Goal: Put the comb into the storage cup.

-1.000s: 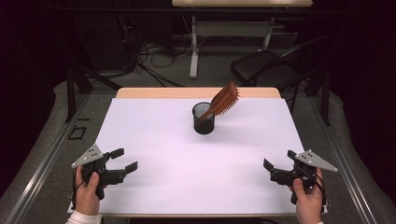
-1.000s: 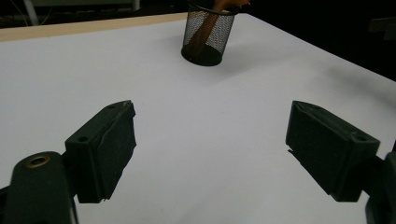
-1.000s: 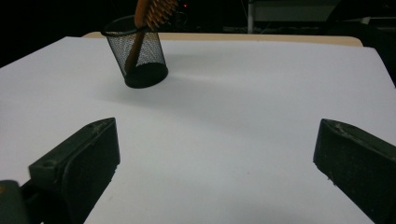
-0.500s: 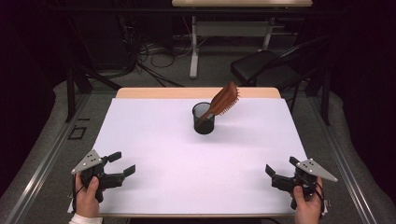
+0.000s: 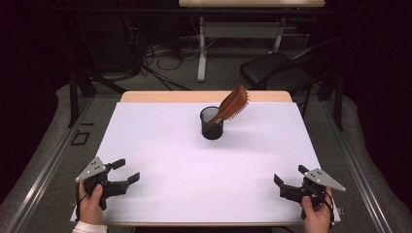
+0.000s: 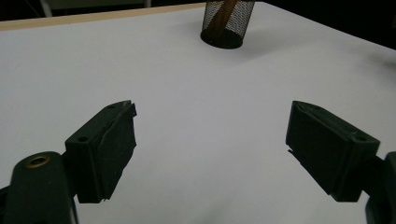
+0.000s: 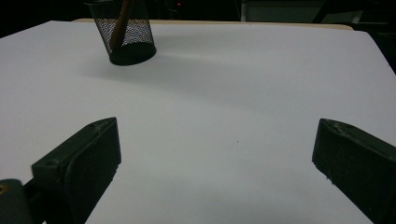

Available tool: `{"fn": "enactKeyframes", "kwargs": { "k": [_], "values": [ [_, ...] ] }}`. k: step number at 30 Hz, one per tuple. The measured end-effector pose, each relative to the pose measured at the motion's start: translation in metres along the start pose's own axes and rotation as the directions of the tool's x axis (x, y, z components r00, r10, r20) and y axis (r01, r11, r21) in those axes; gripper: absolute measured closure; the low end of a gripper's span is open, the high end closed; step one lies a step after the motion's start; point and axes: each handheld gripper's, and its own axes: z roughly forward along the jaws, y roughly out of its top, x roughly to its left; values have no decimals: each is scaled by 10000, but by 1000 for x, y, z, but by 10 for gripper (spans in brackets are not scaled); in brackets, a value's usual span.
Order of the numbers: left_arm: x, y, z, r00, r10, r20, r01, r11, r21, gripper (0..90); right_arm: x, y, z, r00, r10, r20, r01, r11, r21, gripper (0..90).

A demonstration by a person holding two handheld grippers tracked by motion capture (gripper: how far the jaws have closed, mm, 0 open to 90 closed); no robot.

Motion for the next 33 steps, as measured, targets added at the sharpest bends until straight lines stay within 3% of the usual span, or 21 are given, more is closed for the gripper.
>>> {"fn": "enactKeyframes", "kwargs": {
  "k": [17, 33],
  "values": [
    [2, -4, 2, 9999, -106, -24, 107, 9999, 27, 161, -14, -5, 1, 9987, 507, 39, -507, 9987, -47, 9],
    [2, -5, 2, 9998, -192, -47, 192, 9998, 33, 161, -17, -7, 3, 9974, 720, 36, -721, 9974, 52, 10]
  ]
}}
